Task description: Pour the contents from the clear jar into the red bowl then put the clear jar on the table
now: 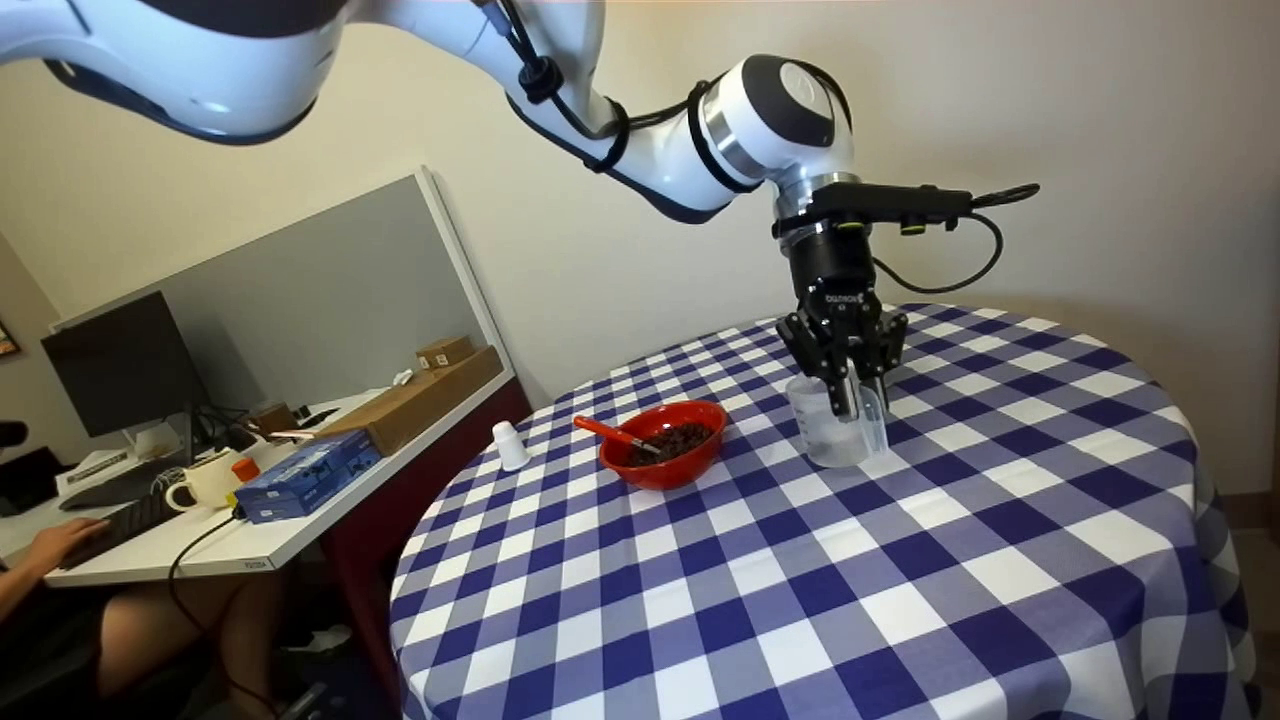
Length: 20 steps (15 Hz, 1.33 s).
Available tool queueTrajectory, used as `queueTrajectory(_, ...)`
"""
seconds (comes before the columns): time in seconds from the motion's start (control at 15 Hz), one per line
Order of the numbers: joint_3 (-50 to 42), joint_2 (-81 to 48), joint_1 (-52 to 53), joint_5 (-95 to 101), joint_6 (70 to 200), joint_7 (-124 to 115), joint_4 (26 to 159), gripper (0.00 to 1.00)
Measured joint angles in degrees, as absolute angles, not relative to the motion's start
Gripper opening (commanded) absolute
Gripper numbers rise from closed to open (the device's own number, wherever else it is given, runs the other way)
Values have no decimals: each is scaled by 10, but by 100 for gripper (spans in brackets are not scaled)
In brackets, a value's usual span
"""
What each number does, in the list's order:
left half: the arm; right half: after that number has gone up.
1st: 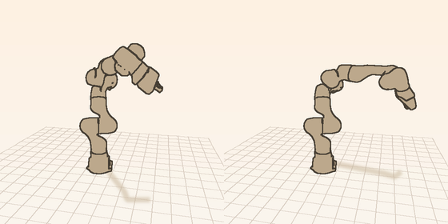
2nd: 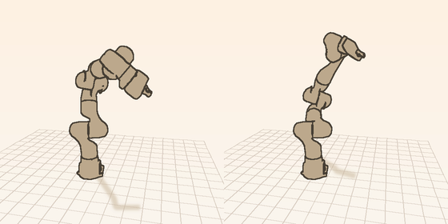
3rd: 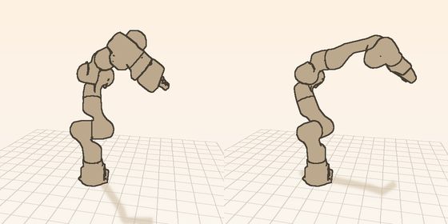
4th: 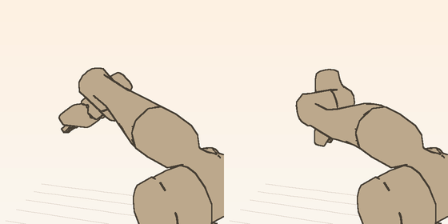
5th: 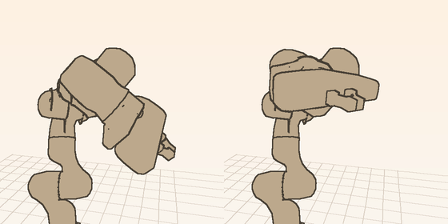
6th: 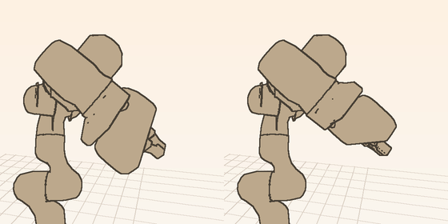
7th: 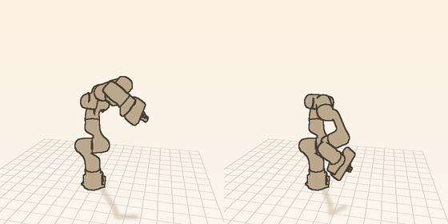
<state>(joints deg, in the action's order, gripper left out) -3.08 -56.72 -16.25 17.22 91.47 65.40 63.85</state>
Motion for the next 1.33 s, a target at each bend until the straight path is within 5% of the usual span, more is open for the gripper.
queueTrajectory(0.2, -31, -576, -162, 172, 937, 625, 639, 13)
queueTrajectory(0.27, -31, -576, -162, 172, 937, 619, 638, 54)
queueTrajectory(0.4, -31, -576, -162, 172, 937, 612, 638, 59)
queueTrajectory(0.73, -31, -577, -164, 160, 932, 603, 638, 95)
queueTrajectory(1.33, -32, -481, -180, 72, 846, 516, 663, 100)
